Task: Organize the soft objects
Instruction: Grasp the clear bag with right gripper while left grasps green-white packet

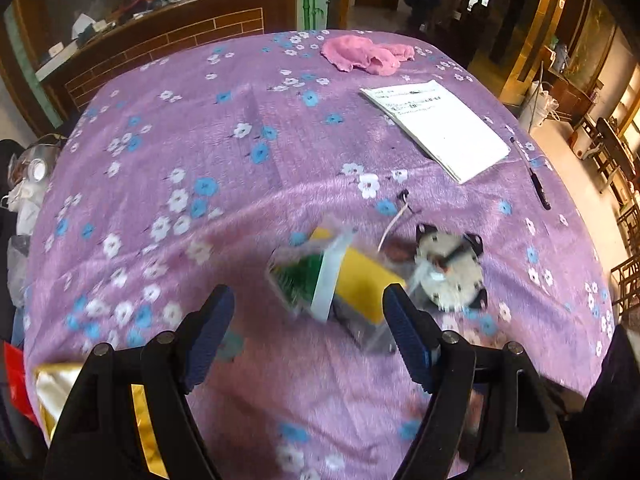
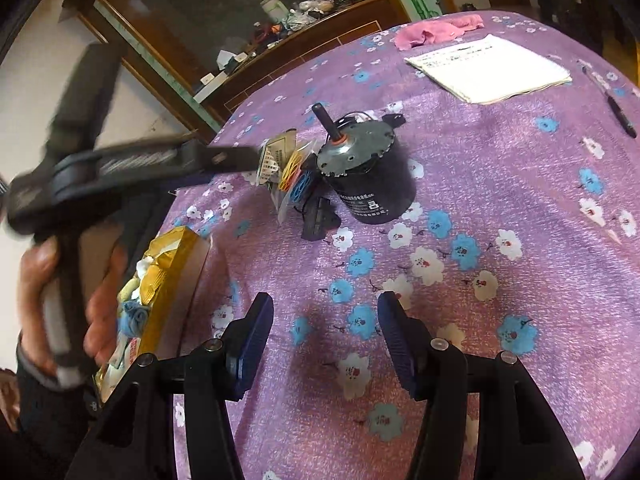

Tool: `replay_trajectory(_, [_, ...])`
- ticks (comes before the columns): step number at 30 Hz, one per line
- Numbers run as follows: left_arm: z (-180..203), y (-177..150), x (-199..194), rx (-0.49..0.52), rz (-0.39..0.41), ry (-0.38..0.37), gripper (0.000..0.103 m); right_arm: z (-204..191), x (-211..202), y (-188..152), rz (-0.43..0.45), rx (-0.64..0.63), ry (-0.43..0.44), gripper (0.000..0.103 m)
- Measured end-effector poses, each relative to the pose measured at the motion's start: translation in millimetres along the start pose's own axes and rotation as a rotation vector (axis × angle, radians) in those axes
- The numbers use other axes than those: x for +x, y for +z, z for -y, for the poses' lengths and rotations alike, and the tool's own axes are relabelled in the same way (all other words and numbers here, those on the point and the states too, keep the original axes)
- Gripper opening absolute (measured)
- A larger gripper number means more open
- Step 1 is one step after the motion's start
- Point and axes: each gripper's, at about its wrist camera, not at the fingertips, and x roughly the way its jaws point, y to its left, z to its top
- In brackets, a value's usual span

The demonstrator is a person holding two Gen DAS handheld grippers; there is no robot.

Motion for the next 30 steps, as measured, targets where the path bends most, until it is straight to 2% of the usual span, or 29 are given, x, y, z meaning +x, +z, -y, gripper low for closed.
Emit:
replay_trajectory(3, [-0.9, 7.7, 12.7, -0.001, 0.001, 0.031, 0.076, 7.6, 7.2, -1.6, -0.004, 0.002, 0.023, 0.055])
replay_trajectory(5, [-1.9, 10.9, 21.2, 0.006, -0.007, 0.037, 0.066, 13.4, 12.2, -2.6, -0.012, 0.014, 0.026, 0.055])
replay_trajectory(7, [-5.6, 10.7, 27.8, -0.002, -0.026, 0.018, 0.029, 17.2, 14.9, -2.4, -0.013, 0.024, 0.037, 0.055])
replay_trajectory(8, [-5.9, 10.7, 29.6, -0.002, -0.035, 0.013, 0.026, 17.1, 15.0, -1.8, -0.01, 0.024, 0.041, 0.055])
replay_trajectory(12, [-11.0, 4.3, 18.1, -0.009, -0.004, 0.002, 0.025, 18.5, 17.0, -2.1, -0.011, 0.018, 0.049, 0.052])
replay_trajectory(16, [-16.8, -15.4, -10.8, -0.022, 0.022, -0.015, 0.025, 15.5, 13.2, -2.5, 0.0, 0.014, 0.051, 0.047])
replay_trajectory(19, [-21.9, -43.2, -35.7, -0.044, 0.024, -0.046, 0.025, 7.7, 11.2, 0.3, 0.001, 0.007, 0.043, 0.045])
replay_trajectory(23, [-34.0, -89.4, -70.6, -0.132, 0.056, -0.124, 0.025, -6.1, 12.5, 13.3, 0.006, 0.0, 0.035, 0.045])
replay_trajectory(30, [-45.1, -142.6, -93.2, -0.245, 0.11, -0.219, 0.025, -27.6, 49.1, 53.4, -0.017, 0.053, -0.004, 0.045])
